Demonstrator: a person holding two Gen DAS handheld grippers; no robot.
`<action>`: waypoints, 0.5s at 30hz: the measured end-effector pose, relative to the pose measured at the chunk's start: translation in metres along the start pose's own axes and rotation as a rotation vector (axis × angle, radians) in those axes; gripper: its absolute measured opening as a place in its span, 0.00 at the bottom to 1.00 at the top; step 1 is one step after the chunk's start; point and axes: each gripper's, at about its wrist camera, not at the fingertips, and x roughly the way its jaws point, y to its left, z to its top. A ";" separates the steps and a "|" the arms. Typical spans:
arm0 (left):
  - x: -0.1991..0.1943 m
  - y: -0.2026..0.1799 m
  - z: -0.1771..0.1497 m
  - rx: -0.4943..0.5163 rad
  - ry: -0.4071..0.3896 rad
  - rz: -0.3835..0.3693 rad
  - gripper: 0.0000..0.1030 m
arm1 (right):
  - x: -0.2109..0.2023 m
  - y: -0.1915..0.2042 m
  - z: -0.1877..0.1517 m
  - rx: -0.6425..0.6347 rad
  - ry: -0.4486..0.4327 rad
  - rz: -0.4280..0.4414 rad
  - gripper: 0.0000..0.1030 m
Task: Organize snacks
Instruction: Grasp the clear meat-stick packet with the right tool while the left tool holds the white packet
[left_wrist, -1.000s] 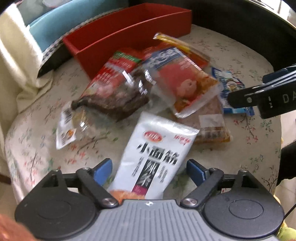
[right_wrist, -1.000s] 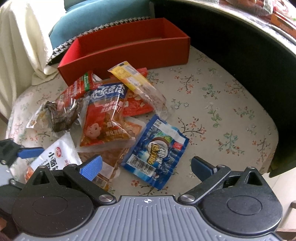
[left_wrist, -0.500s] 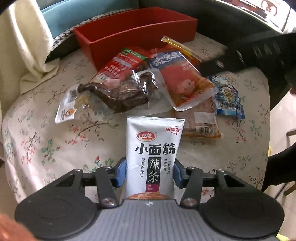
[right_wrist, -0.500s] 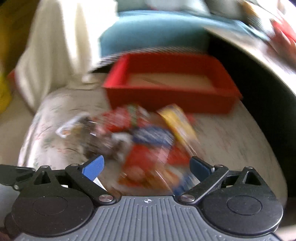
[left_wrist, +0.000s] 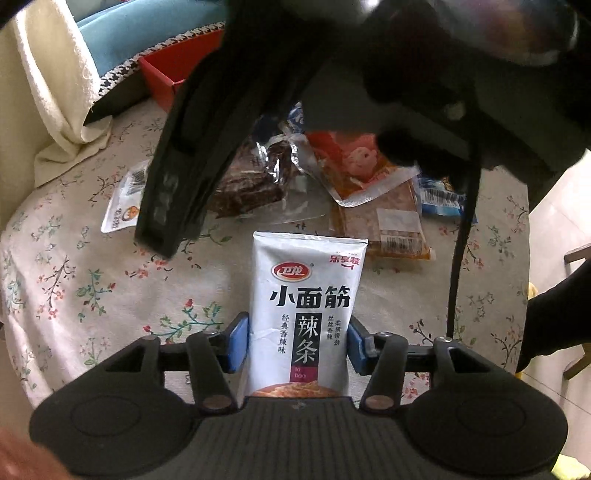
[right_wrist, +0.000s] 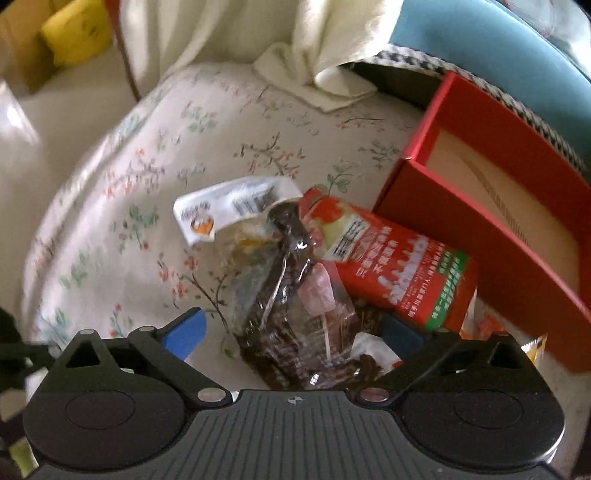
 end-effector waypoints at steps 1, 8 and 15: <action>0.000 0.000 0.000 -0.002 0.000 -0.006 0.49 | 0.001 0.000 0.000 -0.010 0.007 0.001 1.00; 0.007 -0.010 -0.004 0.053 -0.001 -0.039 0.85 | -0.001 -0.010 0.008 -0.021 0.095 0.024 0.91; 0.006 -0.021 -0.006 0.122 -0.011 0.028 0.75 | -0.023 -0.018 -0.009 0.039 0.079 0.110 0.66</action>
